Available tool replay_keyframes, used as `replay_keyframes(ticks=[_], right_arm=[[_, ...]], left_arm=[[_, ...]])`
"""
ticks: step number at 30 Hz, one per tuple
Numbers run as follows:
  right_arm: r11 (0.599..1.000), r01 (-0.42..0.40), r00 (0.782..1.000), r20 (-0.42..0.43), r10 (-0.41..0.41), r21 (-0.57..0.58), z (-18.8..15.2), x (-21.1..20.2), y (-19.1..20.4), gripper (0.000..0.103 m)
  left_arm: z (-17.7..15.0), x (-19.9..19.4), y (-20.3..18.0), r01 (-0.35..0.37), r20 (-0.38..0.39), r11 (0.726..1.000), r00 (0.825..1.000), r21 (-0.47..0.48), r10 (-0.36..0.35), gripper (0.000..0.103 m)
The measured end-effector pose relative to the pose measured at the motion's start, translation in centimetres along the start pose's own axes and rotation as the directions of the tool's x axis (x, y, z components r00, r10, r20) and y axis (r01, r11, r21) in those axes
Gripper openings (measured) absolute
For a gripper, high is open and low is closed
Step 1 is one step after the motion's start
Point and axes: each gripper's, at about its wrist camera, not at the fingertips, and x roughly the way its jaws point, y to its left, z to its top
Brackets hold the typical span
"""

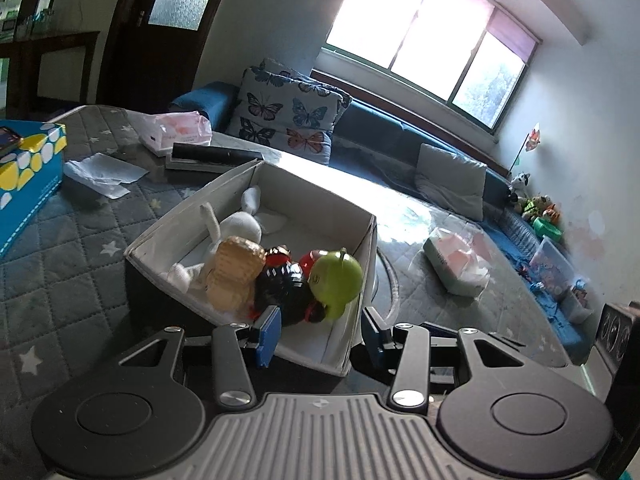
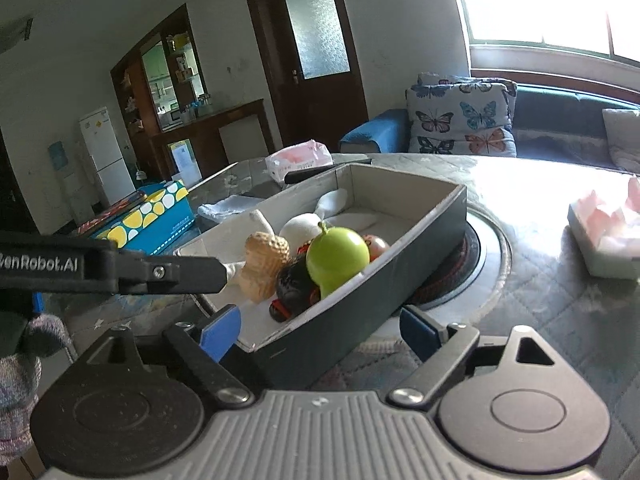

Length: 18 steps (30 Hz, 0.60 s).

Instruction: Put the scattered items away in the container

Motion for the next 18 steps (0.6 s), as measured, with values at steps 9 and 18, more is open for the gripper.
replay_keyframes(ticks=[9,18], right_arm=[[1.0,0.008,1.0,-0.018,-0.007,0.016,-1.6,-1.0,1.2,0.091],[0.999,0.033,0.999,-0.043,-0.033,-0.005,-3.0,-1.1,2.0,0.093]], left_arm=[[-2.3,-0.9,-0.3,-0.094,-0.017,0.995,0.995,0.026,0.094,0.047],[-3.7,-1.0,0.1,-0.191,-0.045,0.981,0.98,0.026,0.192,0.047]])
